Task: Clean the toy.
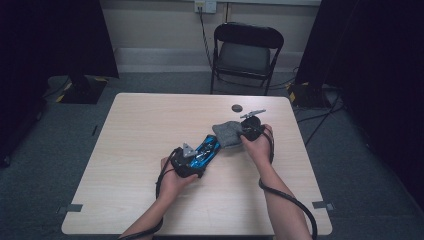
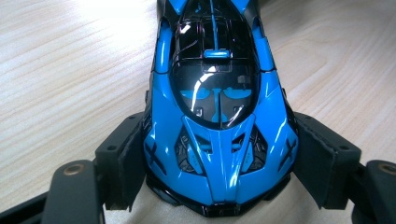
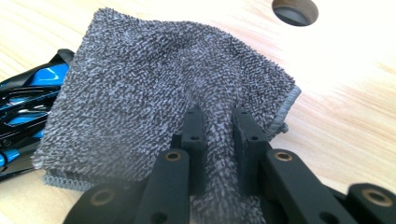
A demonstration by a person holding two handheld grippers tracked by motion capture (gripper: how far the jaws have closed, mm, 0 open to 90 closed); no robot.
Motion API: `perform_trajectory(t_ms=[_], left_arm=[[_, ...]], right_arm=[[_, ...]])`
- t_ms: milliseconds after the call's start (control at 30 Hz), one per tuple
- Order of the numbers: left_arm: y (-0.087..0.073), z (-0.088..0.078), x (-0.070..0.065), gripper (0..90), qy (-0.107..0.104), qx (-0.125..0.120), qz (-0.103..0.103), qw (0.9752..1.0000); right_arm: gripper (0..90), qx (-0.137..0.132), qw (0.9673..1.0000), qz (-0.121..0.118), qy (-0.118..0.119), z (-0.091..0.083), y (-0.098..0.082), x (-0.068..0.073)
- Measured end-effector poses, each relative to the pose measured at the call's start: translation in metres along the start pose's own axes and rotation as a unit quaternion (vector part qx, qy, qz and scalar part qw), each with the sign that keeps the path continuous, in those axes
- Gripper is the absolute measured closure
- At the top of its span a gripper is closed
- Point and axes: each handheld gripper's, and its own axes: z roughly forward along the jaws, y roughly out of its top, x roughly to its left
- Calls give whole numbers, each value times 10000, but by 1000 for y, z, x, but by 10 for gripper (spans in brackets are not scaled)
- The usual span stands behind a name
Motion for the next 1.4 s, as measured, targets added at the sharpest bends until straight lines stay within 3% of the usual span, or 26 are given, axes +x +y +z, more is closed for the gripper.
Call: perform_trajectory(t_ms=[200, 633, 1000, 1200, 1400], left_arm=[[0, 0, 0, 256, -1, 0, -1, 10000], [0, 0, 0, 256, -2, 0, -2, 10000], [0, 0, 0, 256, -1, -1, -3, 10000], [0, 0, 0, 256, -1, -1, -2, 10000], [0, 0, 0, 256, -1, 2, 0, 10000]], right_arm=[[771, -69, 9999, 146, -6, -8, -3, -9], [771, -335, 9994, 116, 38, -35, 1, -15], [771, -596, 9972, -137, 437, -51, 9, 8], [770, -608, 9953, -319, 678, -49, 7, 25], [770, -616, 9940, -351, 838, -44, 4, 38]])
